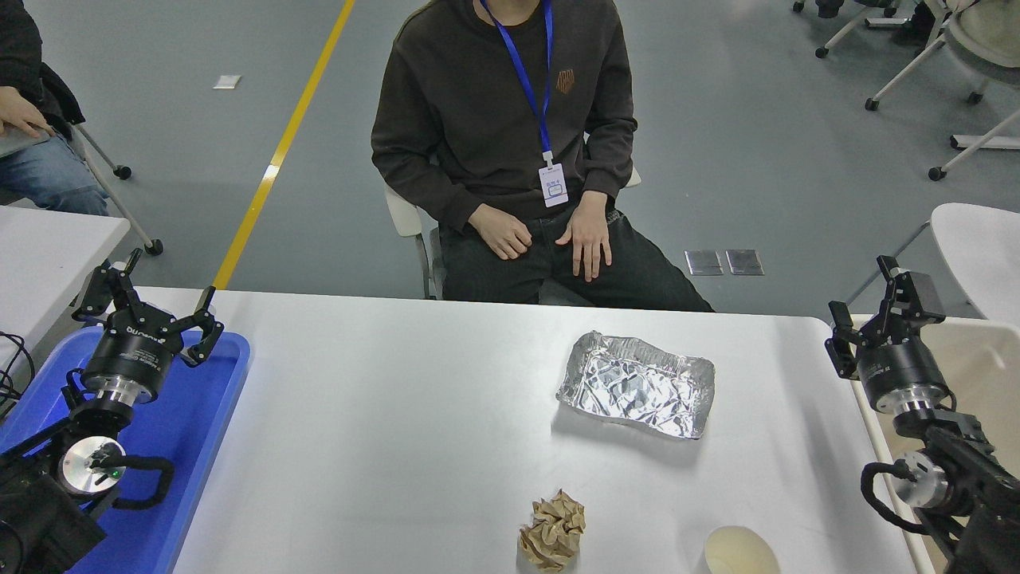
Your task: Clean the table surface
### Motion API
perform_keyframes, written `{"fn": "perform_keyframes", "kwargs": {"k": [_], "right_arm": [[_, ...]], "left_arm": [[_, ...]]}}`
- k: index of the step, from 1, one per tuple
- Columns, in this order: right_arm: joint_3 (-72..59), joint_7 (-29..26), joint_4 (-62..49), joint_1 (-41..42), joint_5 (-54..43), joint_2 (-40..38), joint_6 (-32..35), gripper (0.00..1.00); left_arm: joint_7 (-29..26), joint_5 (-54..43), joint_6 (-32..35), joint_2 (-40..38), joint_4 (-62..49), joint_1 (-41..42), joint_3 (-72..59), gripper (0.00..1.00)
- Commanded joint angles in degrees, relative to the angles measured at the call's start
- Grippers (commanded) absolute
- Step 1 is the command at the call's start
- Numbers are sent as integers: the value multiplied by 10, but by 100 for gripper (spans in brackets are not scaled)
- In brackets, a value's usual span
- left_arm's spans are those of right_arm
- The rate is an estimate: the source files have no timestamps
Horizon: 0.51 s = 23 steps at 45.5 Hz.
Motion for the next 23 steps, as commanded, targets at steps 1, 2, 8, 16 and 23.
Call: {"fn": "perform_keyframes", "kwargs": {"k": [1, 2, 8, 16, 23], "right_arm": [[2, 1, -7, 1, 1, 0, -1, 98], [2, 1, -8, 1, 1, 0, -1, 98], [1, 1, -8, 0, 1, 1, -1, 98], [1, 1, -8, 0, 1, 1, 0, 98], [1, 1, -5, 2, 1, 0, 1, 98]], "left_arm": [[0, 1, 0, 0, -1, 0, 1, 100], [0, 1, 0, 0, -1, 0, 3, 100], [0, 0, 0, 1, 0, 0, 2, 100], [0, 0, 0, 1, 0, 0, 2, 100], [0, 0, 0, 1, 0, 0, 2, 100]]}}
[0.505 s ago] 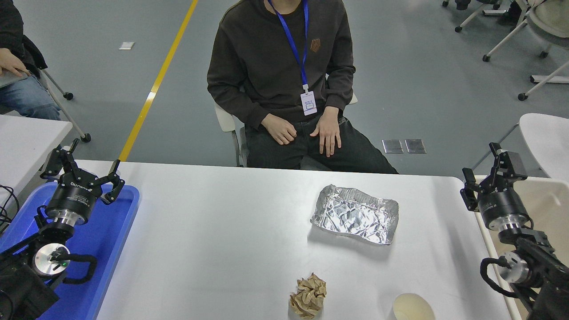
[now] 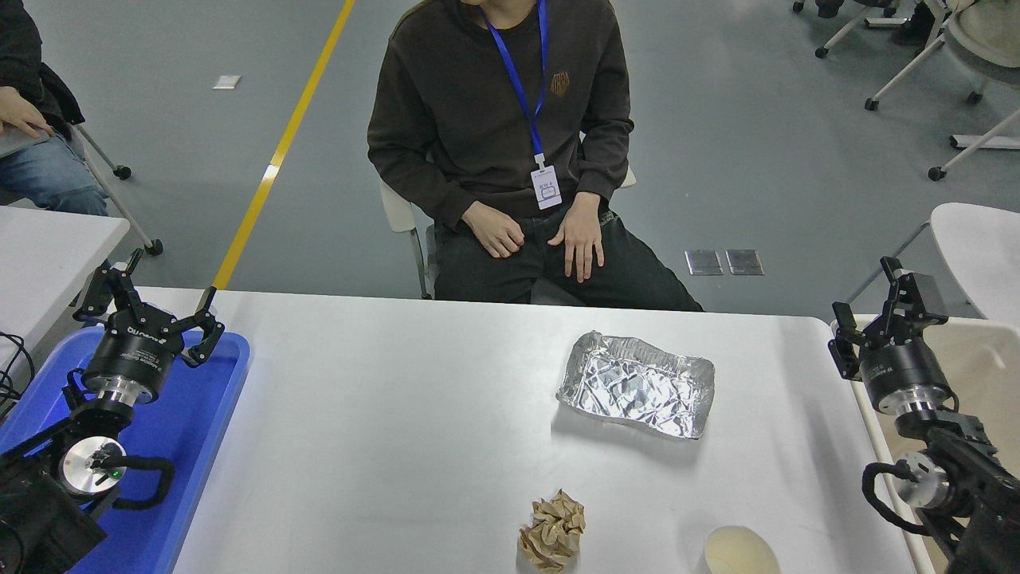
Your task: Clean the table surface
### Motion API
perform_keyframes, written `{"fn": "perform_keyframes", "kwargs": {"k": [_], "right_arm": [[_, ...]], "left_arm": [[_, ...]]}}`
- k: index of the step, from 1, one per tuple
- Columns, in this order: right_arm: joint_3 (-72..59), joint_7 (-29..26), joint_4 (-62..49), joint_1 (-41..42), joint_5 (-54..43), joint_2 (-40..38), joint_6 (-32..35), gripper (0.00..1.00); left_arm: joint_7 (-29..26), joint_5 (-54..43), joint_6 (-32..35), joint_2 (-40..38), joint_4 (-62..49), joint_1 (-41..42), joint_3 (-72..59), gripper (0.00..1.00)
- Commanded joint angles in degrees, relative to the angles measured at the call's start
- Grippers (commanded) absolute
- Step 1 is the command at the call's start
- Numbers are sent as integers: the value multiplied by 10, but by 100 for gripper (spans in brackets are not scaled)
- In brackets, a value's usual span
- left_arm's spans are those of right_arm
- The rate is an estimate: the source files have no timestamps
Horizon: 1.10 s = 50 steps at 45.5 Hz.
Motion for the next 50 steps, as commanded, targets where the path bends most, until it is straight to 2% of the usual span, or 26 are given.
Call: {"fn": "perform_keyframes", "kwargs": {"k": [1, 22, 29, 34, 50], "right_arm": [[0, 0, 2, 1, 0, -1, 1, 98], [0, -8, 3, 23, 1, 1, 0, 98], [2, -43, 3, 32, 5, 0, 1, 98], [-2, -63, 7, 40, 43, 1, 1, 98], [-22, -63, 39, 36, 59, -6, 1, 98]], "left_arm": [[0, 0, 0, 0, 0, 0, 0, 100], [0, 0, 0, 0, 0, 0, 0, 100], [0, 0, 0, -1, 0, -1, 0, 100], [1, 0, -1, -1, -1, -1, -1, 100], [1, 0, -1, -1, -1, -1, -1, 100]]}}
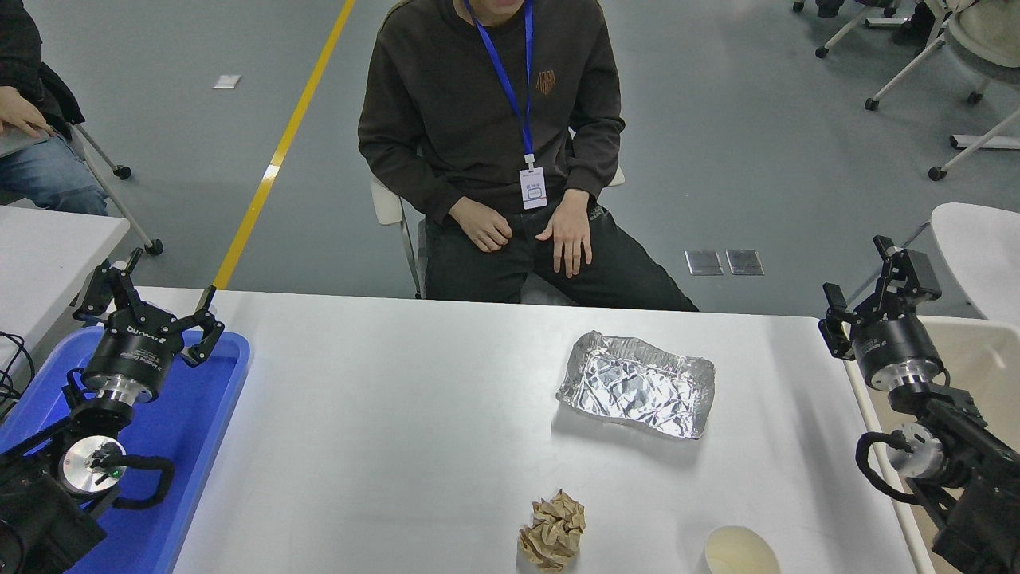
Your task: Clean the table surface
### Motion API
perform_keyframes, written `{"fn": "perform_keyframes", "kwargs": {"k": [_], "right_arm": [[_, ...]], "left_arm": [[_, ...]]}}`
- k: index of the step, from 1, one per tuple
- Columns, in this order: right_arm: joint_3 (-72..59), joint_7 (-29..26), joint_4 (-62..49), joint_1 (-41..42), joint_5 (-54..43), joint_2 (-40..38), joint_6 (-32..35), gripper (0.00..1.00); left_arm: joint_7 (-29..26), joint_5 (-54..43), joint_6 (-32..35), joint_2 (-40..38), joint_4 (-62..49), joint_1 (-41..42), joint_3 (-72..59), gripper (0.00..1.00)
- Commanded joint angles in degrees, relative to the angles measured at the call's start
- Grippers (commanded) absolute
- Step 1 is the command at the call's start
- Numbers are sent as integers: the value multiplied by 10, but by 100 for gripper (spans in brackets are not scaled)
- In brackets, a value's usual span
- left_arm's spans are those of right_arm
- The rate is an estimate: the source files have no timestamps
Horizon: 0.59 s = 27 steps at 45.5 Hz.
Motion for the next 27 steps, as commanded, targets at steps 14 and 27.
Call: {"fn": "perform_keyframes", "kwargs": {"k": [14, 27], "right_arm": [[-20, -11, 124, -29, 16, -65, 0, 98], [-37, -44, 193, -49, 15, -96, 0, 98]], "left_arm": [[0, 0, 0, 0, 0, 0, -1, 100], [0, 1, 0, 0, 0, 0, 0, 100]]}}
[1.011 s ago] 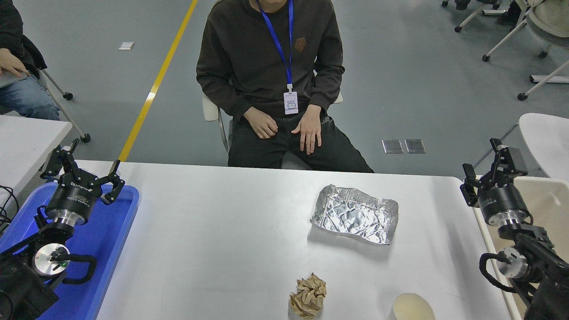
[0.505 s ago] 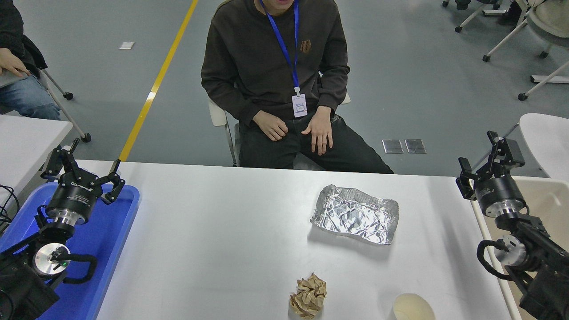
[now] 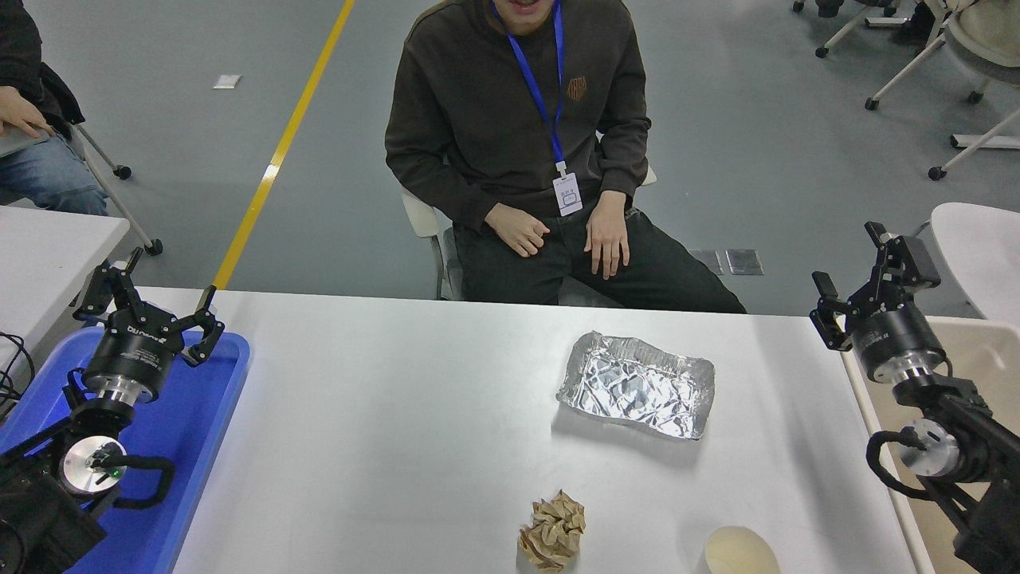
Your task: Clean the table surface
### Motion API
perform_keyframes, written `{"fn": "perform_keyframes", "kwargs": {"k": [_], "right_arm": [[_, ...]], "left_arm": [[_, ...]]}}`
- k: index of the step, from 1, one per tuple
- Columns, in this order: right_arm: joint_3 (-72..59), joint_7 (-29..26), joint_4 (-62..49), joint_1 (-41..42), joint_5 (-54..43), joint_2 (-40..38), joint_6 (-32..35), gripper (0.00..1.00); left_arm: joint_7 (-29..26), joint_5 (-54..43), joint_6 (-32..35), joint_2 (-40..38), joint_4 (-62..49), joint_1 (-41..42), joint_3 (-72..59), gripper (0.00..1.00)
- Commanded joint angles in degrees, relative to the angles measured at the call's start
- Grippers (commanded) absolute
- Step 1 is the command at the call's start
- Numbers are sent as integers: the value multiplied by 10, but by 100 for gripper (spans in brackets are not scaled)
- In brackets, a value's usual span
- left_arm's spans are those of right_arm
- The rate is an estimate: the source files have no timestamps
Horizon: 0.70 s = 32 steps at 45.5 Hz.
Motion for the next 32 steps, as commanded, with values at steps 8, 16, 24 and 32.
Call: {"fn": "perform_keyframes", "kwargs": {"k": [8, 16, 24, 32], "right_arm": [[-43, -46, 116, -19, -8, -55, -2, 98], [-82, -57, 188, -19, -10, -113, 0, 98], [-110, -65, 245, -11, -45, -180, 5, 98], [-111, -84, 280, -13, -130, -224, 27, 98]], "left_arm": [[0, 0, 0, 0, 0, 0, 1, 100], [0, 0, 0, 0, 0, 0, 0, 100], [0, 0, 0, 0, 0, 0, 1, 100], [0, 0, 0, 0, 0, 0, 1, 100]]}}
